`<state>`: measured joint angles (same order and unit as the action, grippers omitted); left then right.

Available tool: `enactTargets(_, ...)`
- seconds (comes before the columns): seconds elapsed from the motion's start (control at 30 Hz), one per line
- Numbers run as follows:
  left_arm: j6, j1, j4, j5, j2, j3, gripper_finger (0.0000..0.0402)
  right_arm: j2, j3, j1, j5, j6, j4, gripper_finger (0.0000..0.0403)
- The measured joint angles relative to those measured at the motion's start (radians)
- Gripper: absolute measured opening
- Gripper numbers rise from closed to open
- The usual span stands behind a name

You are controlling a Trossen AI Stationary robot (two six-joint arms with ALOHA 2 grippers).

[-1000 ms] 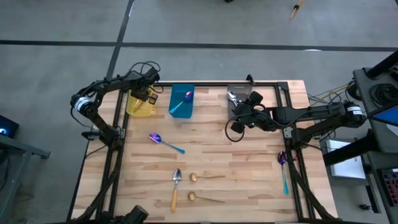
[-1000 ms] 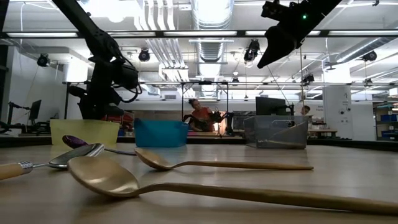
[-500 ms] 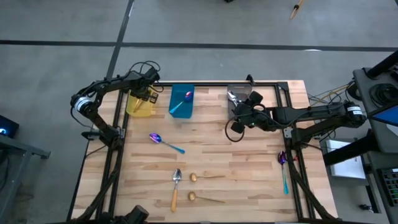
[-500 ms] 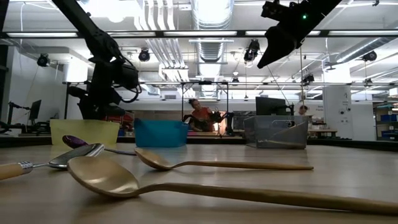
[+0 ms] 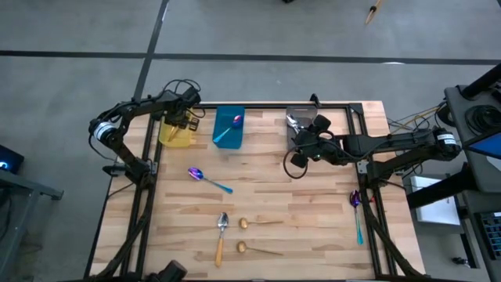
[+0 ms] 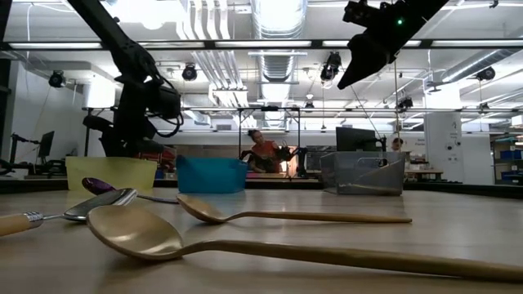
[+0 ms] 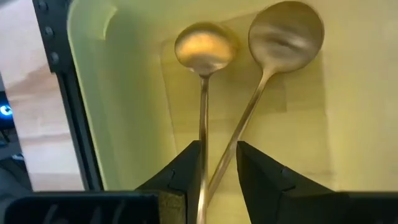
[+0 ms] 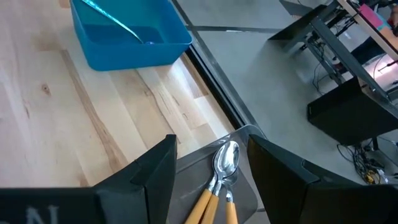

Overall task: Sort silverware by color (type)
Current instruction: Put the gold spoon into the yellow bin

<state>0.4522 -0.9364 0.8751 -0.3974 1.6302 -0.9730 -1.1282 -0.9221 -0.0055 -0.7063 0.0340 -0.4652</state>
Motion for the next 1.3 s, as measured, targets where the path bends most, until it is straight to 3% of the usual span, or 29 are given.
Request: enactTargets(1.3, 0.130, 0.030, -0.151, -0.128, 0.000, 0.094, 0.0080, 0.000, 0.000, 0.000, 0.000, -0.008, 0.011, 0.0187)
